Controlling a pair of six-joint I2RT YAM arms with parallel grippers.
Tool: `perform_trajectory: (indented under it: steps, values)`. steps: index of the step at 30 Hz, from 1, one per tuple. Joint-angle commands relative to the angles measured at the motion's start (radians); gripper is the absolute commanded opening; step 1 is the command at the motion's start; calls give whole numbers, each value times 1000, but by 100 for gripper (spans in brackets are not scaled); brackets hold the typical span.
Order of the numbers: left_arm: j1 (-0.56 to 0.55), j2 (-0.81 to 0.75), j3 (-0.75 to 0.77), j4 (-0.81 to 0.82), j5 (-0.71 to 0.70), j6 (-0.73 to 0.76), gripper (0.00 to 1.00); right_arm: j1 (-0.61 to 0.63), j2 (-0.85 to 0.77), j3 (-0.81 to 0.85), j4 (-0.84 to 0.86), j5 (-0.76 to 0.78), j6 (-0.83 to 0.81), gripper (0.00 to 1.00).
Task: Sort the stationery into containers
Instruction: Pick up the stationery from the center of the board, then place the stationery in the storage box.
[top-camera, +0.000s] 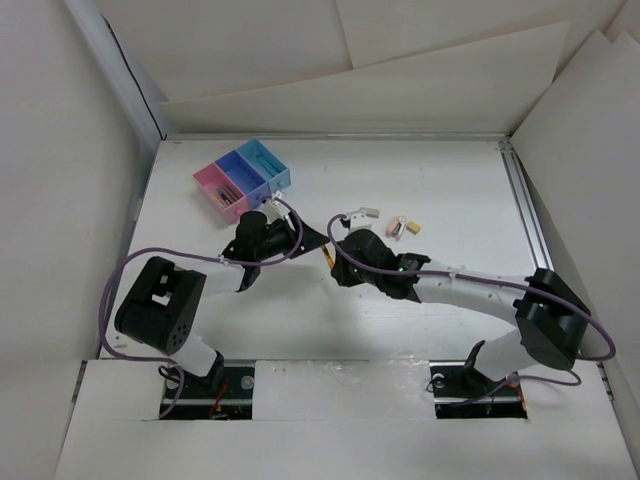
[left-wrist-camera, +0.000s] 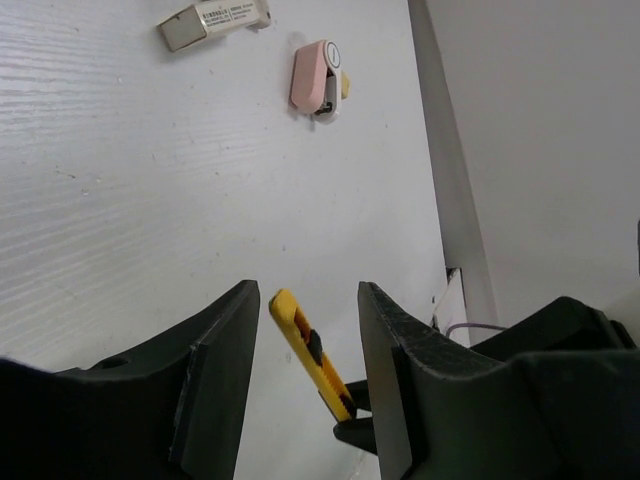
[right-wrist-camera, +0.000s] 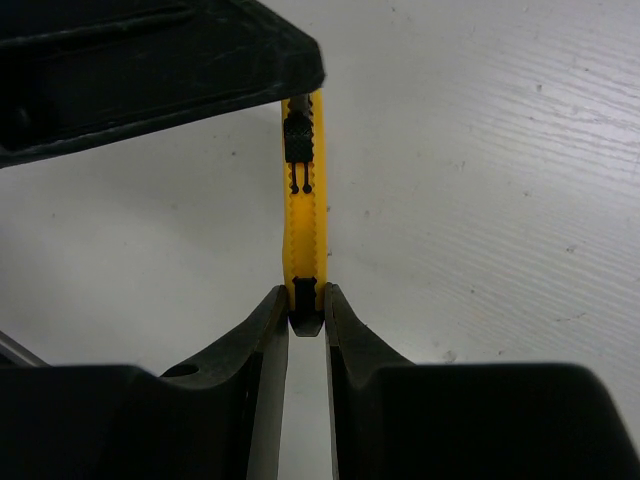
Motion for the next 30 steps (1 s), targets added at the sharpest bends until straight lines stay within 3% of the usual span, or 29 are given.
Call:
perform_trajectory:
  steps: [1, 7, 12, 18, 20, 21, 25, 28, 30]
  values:
    - [-15, 23, 55, 54, 4, -1, 40, 16, 11, 51, 67, -18, -18, 4]
    - [-24, 57, 77, 66, 25, -1, 34, 26, 29, 69, 78, -18, -27, 3]
    - [-24, 68, 77, 66, 25, -1, 4, 26, 29, 78, 78, 5, -27, 3]
    - [-24, 59, 77, 55, 25, -12, 0, 26, 39, 88, 78, 28, -37, 4]
    - [-24, 48, 77, 55, 25, -12, 0, 26, 29, 88, 78, 40, -37, 18]
    - [-24, 48, 86, 55, 25, -21, 0, 26, 19, 88, 78, 52, -37, 37]
    - [-24, 39, 127, 28, 13, -21, 0, 26, -52, 77, 78, 92, -37, 68]
    - [-24, 30, 185, -27, -33, -9, 0, 26, -148, 53, 58, 115, -37, 79]
    - [2, 30, 227, -70, -56, 1, 0, 26, -199, 34, 58, 143, -37, 80]
